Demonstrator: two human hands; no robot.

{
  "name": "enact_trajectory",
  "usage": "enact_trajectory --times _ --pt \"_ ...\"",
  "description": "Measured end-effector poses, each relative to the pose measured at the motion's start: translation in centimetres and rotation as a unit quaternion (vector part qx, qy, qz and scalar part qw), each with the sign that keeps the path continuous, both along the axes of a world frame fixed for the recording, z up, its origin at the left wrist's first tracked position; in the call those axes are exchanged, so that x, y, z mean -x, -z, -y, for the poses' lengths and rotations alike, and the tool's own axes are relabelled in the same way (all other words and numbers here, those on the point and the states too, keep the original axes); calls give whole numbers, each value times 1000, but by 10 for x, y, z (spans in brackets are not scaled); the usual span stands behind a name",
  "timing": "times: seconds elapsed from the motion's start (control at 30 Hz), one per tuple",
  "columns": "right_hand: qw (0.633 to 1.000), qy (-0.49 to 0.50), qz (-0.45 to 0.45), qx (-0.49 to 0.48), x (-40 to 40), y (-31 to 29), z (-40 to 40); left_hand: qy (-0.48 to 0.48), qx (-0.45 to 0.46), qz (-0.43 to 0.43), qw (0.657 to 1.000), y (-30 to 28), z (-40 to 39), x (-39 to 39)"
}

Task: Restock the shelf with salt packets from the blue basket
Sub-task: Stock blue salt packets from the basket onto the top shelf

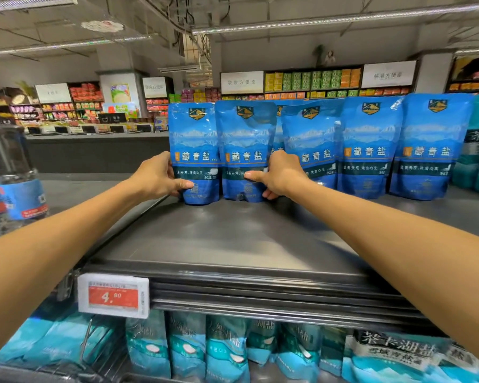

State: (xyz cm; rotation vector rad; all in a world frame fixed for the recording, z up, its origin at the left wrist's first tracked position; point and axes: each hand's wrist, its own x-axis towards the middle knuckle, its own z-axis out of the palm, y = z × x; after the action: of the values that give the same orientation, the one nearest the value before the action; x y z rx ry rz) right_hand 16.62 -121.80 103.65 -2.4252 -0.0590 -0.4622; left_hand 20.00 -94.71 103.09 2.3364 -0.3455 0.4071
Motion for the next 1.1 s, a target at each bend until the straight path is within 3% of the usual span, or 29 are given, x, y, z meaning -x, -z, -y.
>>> enact_trajectory --times 0.47,0.63,0.87,0.93,1.03,1.1 --pt "980 81 -22 179 15 -4 -4 -104 -46 35 993 -1 3 17" --pt "979 28 -49 198 24 -7 -3 -108 -33 35 993 -4 5 32" --pt "985 -111 21 129 84 -14 -18 -77 -49 90 992 -9 14 90" --pt "984 -170 28 48 112 -12 -23 -58 -5 122 991 -9 18 117" --pt "949 -292 -41 -113 157 -3 -29 -14 89 150 985 0 20 159" --pt "912 -372 -64 -160 185 7 -34 20 157 165 973 10 16 187"
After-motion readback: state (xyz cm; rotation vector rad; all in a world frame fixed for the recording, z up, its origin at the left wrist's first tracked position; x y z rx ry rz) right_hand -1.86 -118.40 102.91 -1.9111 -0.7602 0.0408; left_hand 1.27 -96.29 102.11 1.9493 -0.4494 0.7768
